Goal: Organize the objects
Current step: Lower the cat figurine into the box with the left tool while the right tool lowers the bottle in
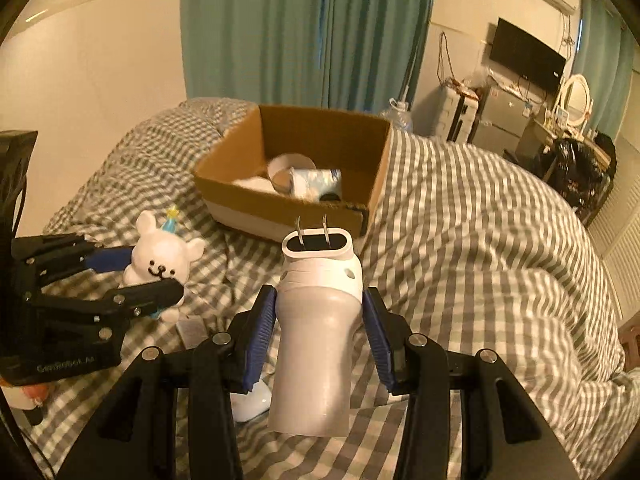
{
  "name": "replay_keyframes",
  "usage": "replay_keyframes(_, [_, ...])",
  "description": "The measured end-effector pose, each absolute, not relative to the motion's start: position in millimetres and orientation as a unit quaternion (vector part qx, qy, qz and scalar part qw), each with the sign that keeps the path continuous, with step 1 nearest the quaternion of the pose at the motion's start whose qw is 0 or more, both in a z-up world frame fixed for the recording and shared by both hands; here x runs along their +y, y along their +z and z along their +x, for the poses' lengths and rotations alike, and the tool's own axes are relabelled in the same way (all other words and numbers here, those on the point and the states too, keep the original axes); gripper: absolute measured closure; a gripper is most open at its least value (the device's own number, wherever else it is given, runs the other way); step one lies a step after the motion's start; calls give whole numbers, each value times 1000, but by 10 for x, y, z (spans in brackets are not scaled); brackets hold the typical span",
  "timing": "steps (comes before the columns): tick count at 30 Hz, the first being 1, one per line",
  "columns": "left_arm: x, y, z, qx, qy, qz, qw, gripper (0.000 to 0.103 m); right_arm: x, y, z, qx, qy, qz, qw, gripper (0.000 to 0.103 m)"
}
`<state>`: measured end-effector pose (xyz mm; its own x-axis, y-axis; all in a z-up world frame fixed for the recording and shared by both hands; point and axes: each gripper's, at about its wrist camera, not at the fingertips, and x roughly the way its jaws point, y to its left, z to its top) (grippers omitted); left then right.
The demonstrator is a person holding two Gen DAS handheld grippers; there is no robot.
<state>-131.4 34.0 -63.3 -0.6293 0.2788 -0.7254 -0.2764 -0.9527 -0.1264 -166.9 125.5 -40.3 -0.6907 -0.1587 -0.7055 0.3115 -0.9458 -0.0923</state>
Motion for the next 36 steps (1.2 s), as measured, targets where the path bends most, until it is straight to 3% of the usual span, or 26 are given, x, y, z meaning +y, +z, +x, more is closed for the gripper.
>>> replay_keyframes(17, [-4, 327, -2282, 7, 941, -319, 108, 56, 969, 545, -2414, 120, -940, 279, 156, 59])
replay_keyframes(23, [120, 177, -2858, 25, 936, -335, 107, 56, 918, 476, -3074, 117, -937, 290, 154, 59])
replay_keyframes(36, [240, -784, -3791, 33, 904, -411, 115, 56, 820, -529, -4264, 130, -917, 351, 139, 59])
